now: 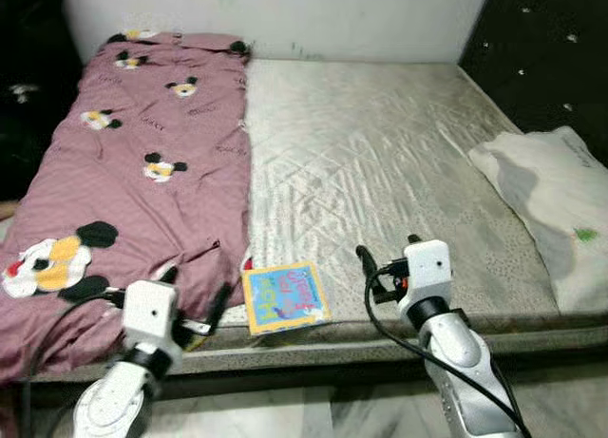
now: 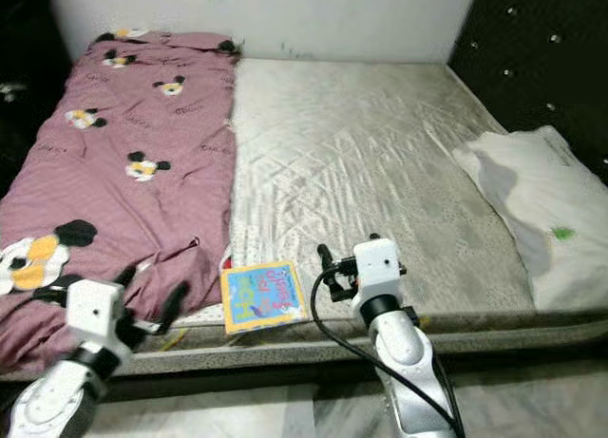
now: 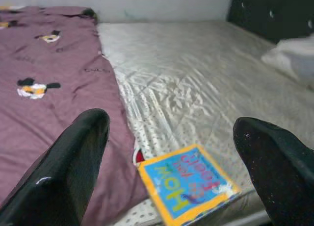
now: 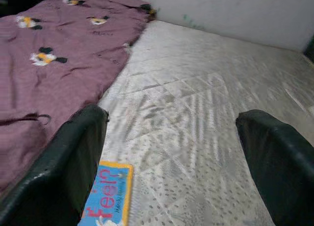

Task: Clean up the room

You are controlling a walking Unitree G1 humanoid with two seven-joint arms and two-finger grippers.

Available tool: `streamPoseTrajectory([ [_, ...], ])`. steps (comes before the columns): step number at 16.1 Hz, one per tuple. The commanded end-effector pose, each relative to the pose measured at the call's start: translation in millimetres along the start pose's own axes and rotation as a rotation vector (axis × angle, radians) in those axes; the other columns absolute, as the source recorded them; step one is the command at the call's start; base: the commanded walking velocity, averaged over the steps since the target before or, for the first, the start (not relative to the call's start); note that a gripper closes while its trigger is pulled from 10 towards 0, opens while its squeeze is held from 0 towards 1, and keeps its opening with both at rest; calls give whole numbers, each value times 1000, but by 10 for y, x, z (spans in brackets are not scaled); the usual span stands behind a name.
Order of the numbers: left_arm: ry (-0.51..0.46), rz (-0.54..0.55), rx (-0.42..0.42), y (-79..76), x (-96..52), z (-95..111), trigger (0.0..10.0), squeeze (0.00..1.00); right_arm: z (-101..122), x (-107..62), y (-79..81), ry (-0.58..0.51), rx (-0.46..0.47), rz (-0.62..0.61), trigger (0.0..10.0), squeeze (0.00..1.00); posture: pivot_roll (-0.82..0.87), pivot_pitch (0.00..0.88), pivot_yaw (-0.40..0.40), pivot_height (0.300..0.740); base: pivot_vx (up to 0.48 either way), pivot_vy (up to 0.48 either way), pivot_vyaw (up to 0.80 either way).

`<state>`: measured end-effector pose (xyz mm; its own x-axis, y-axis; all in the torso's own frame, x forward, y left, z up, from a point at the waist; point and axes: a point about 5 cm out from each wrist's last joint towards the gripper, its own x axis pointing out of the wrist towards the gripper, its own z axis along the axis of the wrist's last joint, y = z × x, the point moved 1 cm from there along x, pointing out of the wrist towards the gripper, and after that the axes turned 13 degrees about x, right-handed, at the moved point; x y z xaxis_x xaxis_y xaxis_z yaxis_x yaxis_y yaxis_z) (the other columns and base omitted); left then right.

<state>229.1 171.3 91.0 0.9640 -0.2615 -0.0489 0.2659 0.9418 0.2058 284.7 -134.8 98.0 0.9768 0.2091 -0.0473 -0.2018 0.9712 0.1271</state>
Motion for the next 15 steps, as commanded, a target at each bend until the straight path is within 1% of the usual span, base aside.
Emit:
streamPoseTrajectory([
  [1, 0, 27, -21, -48, 14, -16, 10000, 0, 12, 12, 27, -3, -2, -6, 10000, 0, 35, 60, -56, 740, 0, 0, 800],
  [2, 8, 39, -55, -101, 37, -23, 10000, 0, 8, 19, 19, 1, -1, -7, 10000, 0, 35, 60, -56, 740, 0, 0, 800],
  [3, 2, 52, -47, -120, 31, -24, 10000, 0, 12, 29, 12, 2, -5, -6, 10000, 0, 30, 57, -61, 740, 0, 0, 500],
  [4, 10, 68, -12, -122, 24, -45, 10000, 0, 22, 53, -1, 1, -4, -8, 10000, 0, 30, 57, -61, 740, 0, 0, 0],
  [5, 21, 66, -18, -121, 29, -57, 10000, 0, 28, 70, -12, -1, -3, -11, 10000, 0, 30, 57, -61, 740, 0, 0, 0],
  [8, 29, 171, -35, -10, 70, -39, 10000, 0, 50, 148, -22, -11, 2, -29, 10000, 0, 53, 60, -63, 740, 0, 0, 0],
  [10, 30, 181, -27, 6, 91, -45, 10000, 0, 61, 171, 12, -21, 16, -23, 10000, 0, 54, 59, -60, 740, 0, 0, 0],
  [11, 37, 204, -33, 32, 121, -55, 10000, 0, 62, 179, 32, -21, 15, -17, 10000, 0, 52, 58, -56, 740, 0, 0, 0],
  [13, 43, 248, -39, 68, 163, -53, 10000, 0, 54, 187, 31, -21, 18, -16, 10000, 0, 50, 57, -53, 740, 0, 0, 0],
  [14, 38, 278, -27, 92, 192, -35, 10000, 0, 31, 191, 28, -13, 16, -18, 10000, 0, 52, 55, -56, 740, 0, 0, 0],
  [15, 33, 284, -18, 80, 208, -22, 10000, 0, 10, 192, 24, -3, 11, -15, 10000, 0, 56, 50, -70, 740, 0, 0, 0],
])
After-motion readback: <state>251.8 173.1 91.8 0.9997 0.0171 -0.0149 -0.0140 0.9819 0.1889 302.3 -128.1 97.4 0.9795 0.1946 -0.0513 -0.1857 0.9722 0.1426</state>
